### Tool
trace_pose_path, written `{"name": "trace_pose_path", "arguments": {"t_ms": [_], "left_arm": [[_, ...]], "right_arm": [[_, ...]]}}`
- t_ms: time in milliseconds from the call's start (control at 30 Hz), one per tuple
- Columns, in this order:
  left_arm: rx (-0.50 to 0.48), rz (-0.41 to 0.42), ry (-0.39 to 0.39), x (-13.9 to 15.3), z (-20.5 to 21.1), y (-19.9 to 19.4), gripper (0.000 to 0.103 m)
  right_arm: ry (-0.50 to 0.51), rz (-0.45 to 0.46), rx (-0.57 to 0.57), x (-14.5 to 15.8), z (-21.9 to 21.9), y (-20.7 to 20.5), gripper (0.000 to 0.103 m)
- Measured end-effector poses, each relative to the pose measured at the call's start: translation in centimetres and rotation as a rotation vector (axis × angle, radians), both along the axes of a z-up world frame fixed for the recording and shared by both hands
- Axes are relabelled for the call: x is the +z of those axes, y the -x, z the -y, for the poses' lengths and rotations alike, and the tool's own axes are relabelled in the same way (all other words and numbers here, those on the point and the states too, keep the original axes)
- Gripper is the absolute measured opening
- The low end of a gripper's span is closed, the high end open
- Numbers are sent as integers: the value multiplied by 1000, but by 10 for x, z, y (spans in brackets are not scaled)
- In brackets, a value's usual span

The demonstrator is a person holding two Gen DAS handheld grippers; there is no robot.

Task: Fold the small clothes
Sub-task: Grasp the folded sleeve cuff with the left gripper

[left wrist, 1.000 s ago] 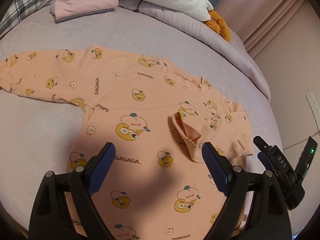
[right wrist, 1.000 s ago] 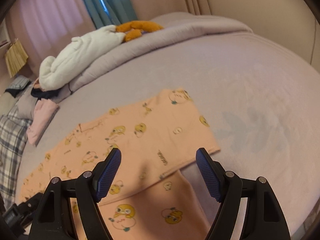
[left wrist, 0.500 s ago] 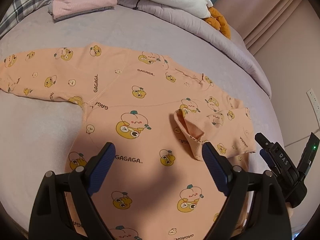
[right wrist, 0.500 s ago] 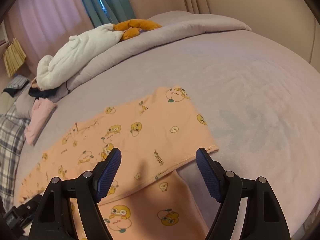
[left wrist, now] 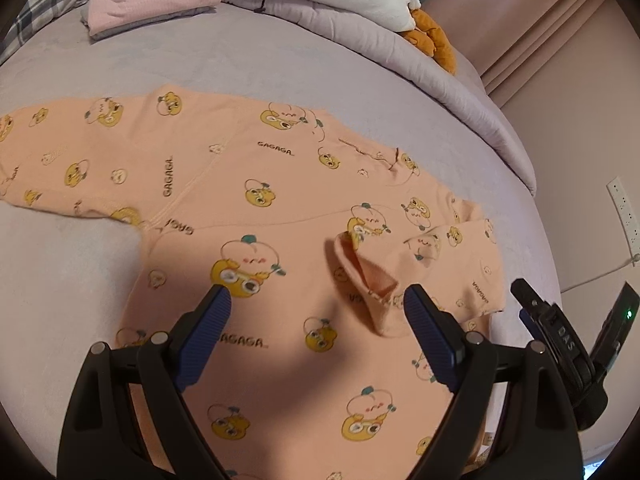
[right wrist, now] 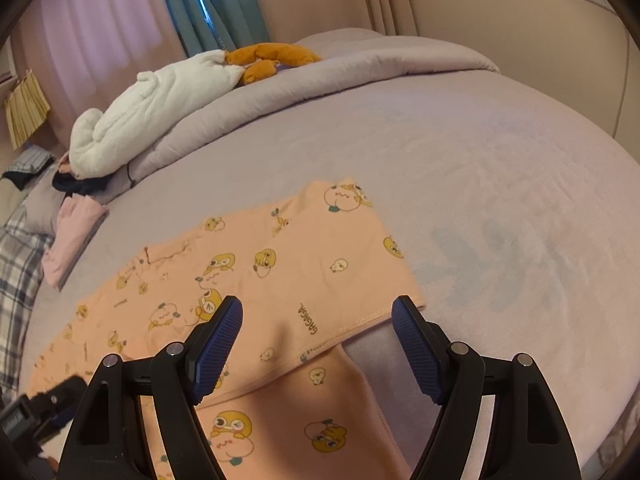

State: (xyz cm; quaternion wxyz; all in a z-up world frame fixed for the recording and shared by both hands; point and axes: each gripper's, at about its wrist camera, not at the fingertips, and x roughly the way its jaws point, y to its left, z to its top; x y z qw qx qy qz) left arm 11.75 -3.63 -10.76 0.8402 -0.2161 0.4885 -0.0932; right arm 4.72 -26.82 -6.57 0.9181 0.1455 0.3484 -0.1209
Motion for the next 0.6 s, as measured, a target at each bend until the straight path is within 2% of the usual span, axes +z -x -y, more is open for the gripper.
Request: {"name": "trace_pose_path", "arguments": {"t_ms": [167, 367, 467, 533, 600], "left_arm": [[-19, -43, 63, -11, 8, -11, 88], [-69, -101, 187, -27, 30, -23, 73], [-89, -117, 184, -33, 43, -27, 58], [-108, -99, 136, -33, 52, -29, 33], [-121, -80, 69, -32, 58, -32, 15]], "right_arm": [[1, -6, -19, 0, 5, 1, 77], [-12, -18, -35, -3, 10, 1, 77], [-19, -19, -41, -4, 13, 2, 77], [-22, -25, -47, -4, 15, 2, 77], [-16, -30, -57, -4, 16, 3, 77]]}}
